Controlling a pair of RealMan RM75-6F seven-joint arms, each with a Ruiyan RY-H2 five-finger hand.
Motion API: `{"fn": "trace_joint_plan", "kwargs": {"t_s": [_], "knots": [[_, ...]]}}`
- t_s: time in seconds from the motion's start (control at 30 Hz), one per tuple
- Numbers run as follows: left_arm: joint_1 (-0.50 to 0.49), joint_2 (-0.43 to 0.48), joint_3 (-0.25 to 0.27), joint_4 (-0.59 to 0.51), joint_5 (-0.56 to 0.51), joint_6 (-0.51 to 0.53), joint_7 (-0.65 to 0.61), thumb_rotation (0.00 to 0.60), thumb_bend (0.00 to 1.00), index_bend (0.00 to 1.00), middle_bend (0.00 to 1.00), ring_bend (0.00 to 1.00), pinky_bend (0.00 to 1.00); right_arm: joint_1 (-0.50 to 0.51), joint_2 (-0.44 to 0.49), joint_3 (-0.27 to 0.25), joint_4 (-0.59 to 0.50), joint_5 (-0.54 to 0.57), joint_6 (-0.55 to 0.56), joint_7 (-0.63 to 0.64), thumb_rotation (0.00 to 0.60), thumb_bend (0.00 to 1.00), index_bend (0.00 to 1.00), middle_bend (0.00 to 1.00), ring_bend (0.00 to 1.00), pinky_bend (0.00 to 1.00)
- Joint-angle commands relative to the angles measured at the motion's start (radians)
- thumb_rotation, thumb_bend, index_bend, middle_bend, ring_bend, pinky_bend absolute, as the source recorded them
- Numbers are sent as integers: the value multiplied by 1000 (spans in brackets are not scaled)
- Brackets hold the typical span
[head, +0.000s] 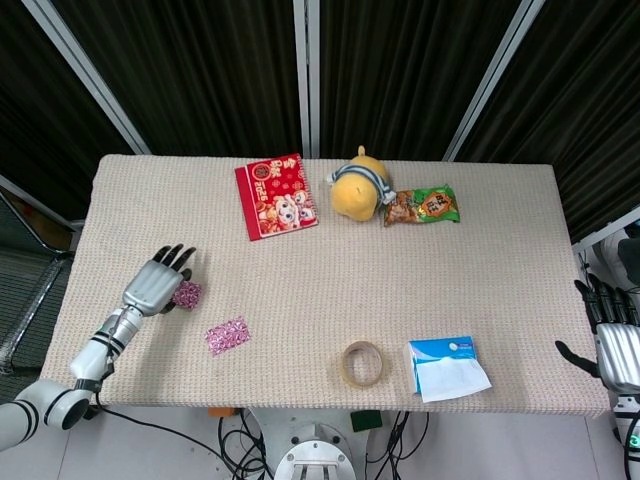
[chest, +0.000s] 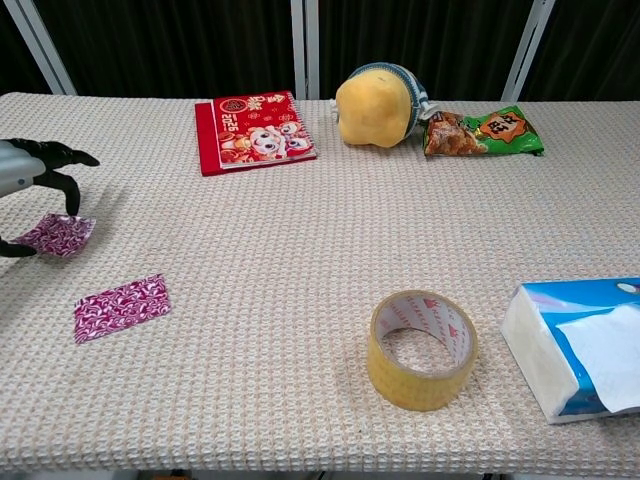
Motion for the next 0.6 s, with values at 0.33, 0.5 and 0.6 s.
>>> {"fn": "trace_joint_plan", "kwargs": {"t_s": [0.33, 0.5, 0.6], "knots": [[42, 130, -91, -491, -411, 110, 388, 600, 197, 515, 41, 0, 120, 8, -7, 2, 19, 3, -17, 23, 600, 419, 0, 0, 0, 0], [28, 99, -88, -679, -624, 245, 640, 600, 208, 518, 30, 0, 130, 8, -8, -1, 28, -4, -14, 37, 600, 419, 0, 0, 0, 0], [10, 69, -84, -756, -740, 320, 754, 600, 208, 517, 30, 0, 130, 6, -7, -3, 34, -9, -11, 48, 600, 419, 0, 0, 0, 0]]}}
